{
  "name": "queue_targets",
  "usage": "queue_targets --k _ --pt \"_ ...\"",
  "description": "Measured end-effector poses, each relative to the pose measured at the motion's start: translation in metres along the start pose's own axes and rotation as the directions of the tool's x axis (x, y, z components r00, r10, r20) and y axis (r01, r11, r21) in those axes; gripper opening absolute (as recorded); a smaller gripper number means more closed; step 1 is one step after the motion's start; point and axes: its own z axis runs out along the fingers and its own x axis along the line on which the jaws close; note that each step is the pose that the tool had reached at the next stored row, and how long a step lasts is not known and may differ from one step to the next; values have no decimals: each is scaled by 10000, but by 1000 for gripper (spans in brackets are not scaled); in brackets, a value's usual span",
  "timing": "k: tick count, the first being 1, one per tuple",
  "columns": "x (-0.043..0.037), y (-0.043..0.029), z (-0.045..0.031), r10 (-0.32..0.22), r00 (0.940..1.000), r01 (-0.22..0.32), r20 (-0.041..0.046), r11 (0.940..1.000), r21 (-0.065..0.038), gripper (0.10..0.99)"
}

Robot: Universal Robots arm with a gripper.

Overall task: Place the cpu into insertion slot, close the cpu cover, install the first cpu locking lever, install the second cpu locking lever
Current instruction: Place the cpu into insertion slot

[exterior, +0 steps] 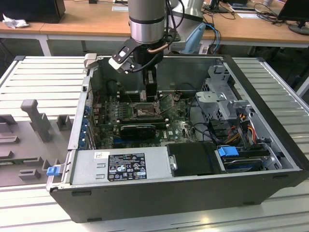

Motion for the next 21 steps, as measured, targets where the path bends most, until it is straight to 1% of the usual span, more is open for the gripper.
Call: queue_targets --k 2,8,10,13,15,17,21 --pt "8 -6 68 4 10000 -4 2 10000 7 529" --pt "15 -21 196 6 10000 -6 0 10000 6 529" --pt "16 -27 225 5 10000 -5 -4 10000 6 529" --pt "16 -31 238 5 10000 -5 -6 10000 6 529" --pt "16 -49 274 6 10000 -6 -4 10000 7 529" --pt "22 -94 345 -4 10000 4 -5 10000 6 529" --pt "50 -115 428 -6 10000 6 -5 10000 7 529"
